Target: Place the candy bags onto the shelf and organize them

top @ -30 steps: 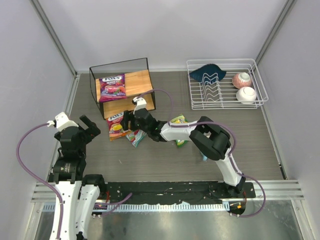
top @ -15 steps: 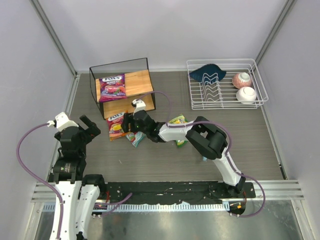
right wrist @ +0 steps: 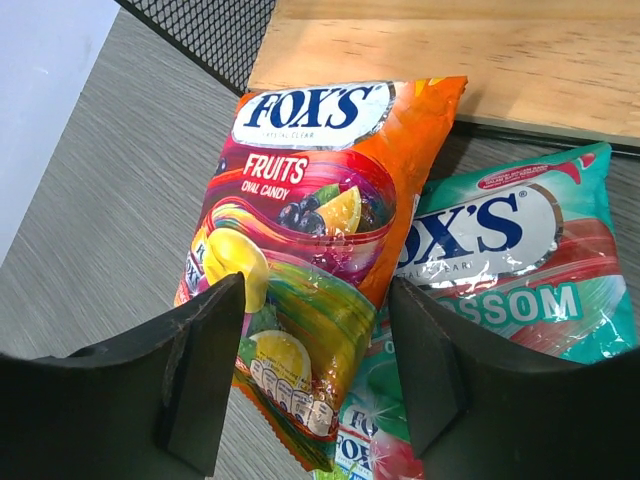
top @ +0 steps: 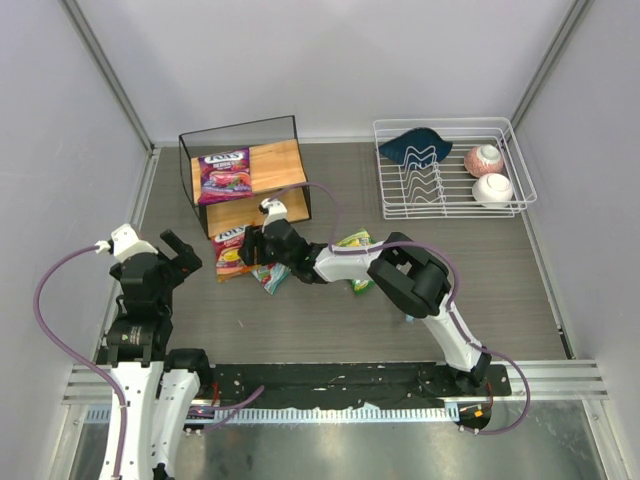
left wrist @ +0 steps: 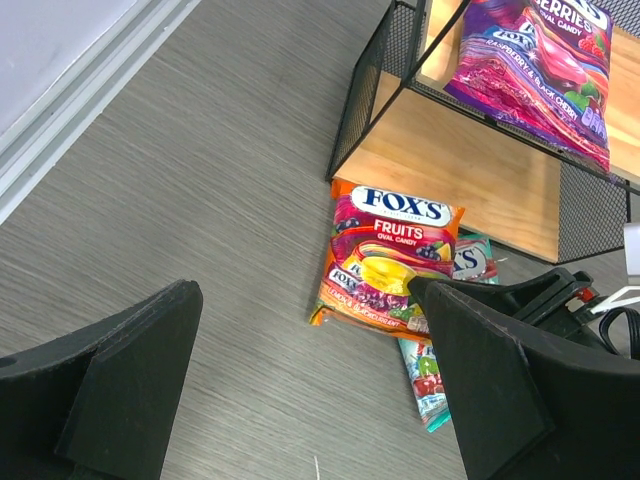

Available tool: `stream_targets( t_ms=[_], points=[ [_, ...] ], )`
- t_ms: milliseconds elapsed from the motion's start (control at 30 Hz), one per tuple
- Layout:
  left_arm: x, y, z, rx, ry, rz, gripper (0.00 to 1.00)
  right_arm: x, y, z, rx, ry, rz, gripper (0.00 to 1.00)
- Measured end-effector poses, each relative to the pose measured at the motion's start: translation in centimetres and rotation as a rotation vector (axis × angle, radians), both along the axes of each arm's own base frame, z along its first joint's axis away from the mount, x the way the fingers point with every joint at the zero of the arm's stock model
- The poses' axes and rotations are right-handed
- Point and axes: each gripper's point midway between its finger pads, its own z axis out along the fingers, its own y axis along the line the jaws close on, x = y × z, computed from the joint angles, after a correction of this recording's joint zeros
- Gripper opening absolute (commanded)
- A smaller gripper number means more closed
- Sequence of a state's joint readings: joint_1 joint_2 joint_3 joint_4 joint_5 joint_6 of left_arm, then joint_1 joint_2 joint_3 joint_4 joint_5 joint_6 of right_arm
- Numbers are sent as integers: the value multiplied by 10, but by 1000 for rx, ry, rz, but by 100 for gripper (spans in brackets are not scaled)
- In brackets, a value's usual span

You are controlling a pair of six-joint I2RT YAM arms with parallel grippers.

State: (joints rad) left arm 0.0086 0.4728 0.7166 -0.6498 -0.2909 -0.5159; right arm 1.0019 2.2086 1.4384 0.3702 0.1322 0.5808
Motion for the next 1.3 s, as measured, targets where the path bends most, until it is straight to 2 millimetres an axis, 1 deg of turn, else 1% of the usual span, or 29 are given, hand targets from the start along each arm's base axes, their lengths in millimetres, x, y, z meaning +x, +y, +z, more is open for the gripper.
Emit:
stream_targets(
  t_ms=[33, 133, 167, 233, 267, 333, 367, 467, 667, 767, 867, 1000, 1100, 1167, 1233, 1300],
  points=[
    [0, 0, 0, 0, -2, 0, 100, 0, 0, -1, 0, 2, 0, 61],
    [0, 0, 1, 0, -3, -1, 100, -1, 0, -2, 0, 7, 0, 53],
    [1, 0, 1, -1, -3, -2, 100, -1, 0, -3, 0, 10, 0, 47],
    [1, -1, 1, -2, -3, -4, 100, -1, 0, -3, 1, 12, -1, 41],
    [1, -1, 1, -2, -3, -4, 100, -1, 0, -3, 4, 12, 0, 33],
    [1, -1, 0, -2, -3, -4, 100, -2, -1, -5, 5, 14, 0, 23],
    [1, -1, 0, -2, -3, -4, 100, -3, -1, -6, 7, 16, 0, 13],
    [1, -1, 0, -2, -4, -4, 100, -4, 0, -5, 15, 19, 4, 1],
    [1, -1, 1, -2, -4, -4, 100, -7, 0, -6, 16, 21, 25, 1],
    [1, -1, 1, -2, -5, -4, 100, -14, -7, -5, 0, 16, 43, 1],
    [1, -1, 1, -2, -5, -4, 100, -23, -20, 4, -27, 5, 64, 1],
    [1, -1, 1, -2, -5, -5, 100, -35, -34, 36, -40, -38, 95, 1],
    [1, -1, 1, -2, -5, -5, 100, -46, -45, 68, -34, -89, 120, 1],
    [1, -1, 1, -2, -5, -5, 100, -51, -50, 87, -29, -119, 132, 1],
    [1, -1, 1, -2, -5, -5, 100, -55, -56, 102, -32, -149, 145, 1],
    [1, -1, 1, -2, -5, -5, 100, -59, -60, 111, -39, -171, 158, 1]
  ],
)
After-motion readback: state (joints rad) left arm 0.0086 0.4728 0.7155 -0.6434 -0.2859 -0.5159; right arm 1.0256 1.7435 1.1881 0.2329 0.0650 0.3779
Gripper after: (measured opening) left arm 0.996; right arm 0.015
